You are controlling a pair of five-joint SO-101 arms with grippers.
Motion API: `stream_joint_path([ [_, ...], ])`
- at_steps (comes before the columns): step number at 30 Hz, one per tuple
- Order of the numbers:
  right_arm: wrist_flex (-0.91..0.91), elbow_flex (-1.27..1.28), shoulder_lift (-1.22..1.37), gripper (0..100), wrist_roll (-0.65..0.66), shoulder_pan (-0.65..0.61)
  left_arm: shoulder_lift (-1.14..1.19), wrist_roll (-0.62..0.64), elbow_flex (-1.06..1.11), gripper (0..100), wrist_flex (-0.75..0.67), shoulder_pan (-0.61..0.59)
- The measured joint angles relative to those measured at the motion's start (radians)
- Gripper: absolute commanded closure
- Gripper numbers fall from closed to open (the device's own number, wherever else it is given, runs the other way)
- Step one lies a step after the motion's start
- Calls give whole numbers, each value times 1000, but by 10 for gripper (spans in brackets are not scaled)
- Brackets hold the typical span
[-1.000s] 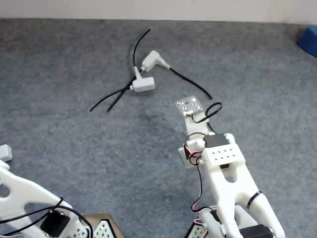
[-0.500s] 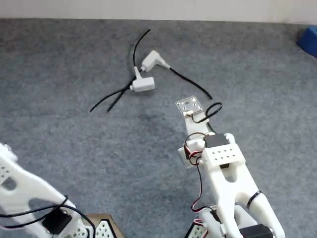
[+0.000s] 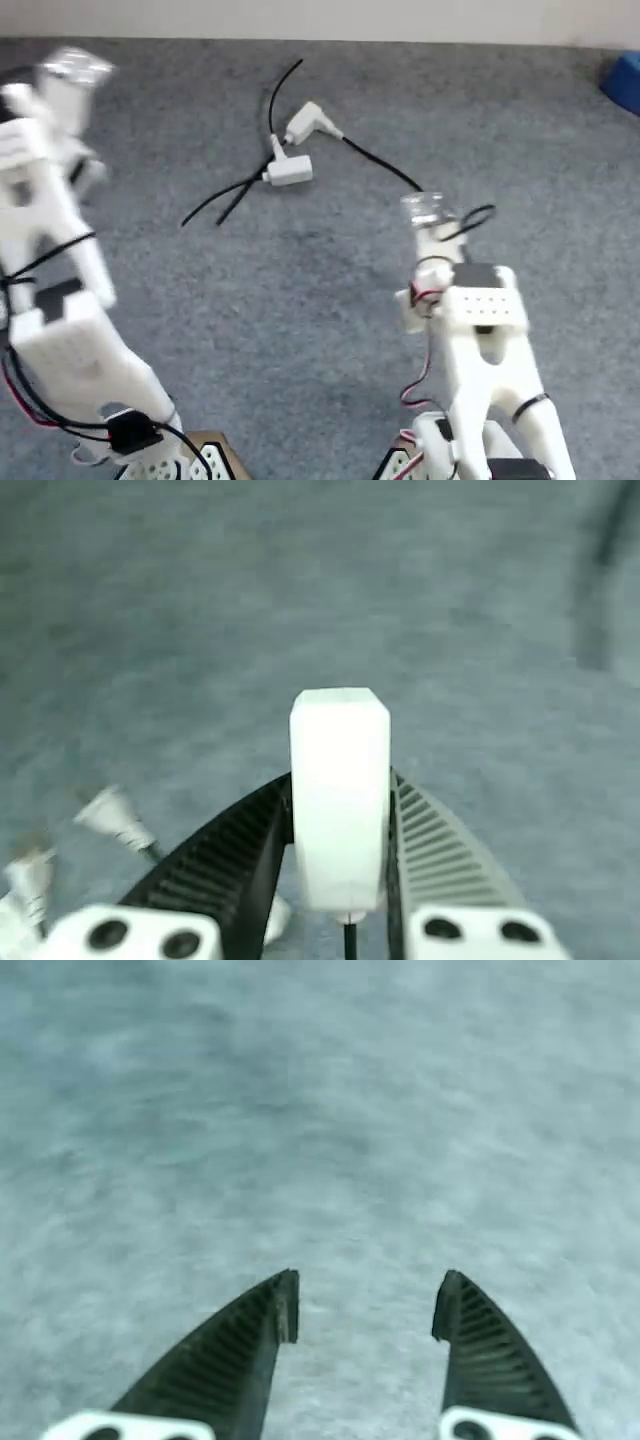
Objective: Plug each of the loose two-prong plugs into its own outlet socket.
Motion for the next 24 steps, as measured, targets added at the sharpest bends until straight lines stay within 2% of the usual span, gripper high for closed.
stream_joint_path([
  [2, 0, -3, 0, 778, -38, 74, -152, 11, 189, 880, 2, 121],
  [5, 0, -3, 0, 778, -57, 118, -408, 25, 474, 880, -15, 324],
  [8, 0, -3, 0, 778, -60, 126, -660, 31, 778, 880, -104, 508],
  [11, -23, -3, 0, 778, -60, 140, -870, 29, 1092, 880, -224, 643],
  [15, -41, -3, 0, 778, -60, 160, -1042, 21, 1458, 846, -404, 703],
  [18, -41, -3, 0, 778, -60, 155, -1092, -57, 1637, 819, -540, 712],
  [24, -48, -3, 0, 778, -60, 152, -1109, -120, 1679, 779, -677, 710],
])
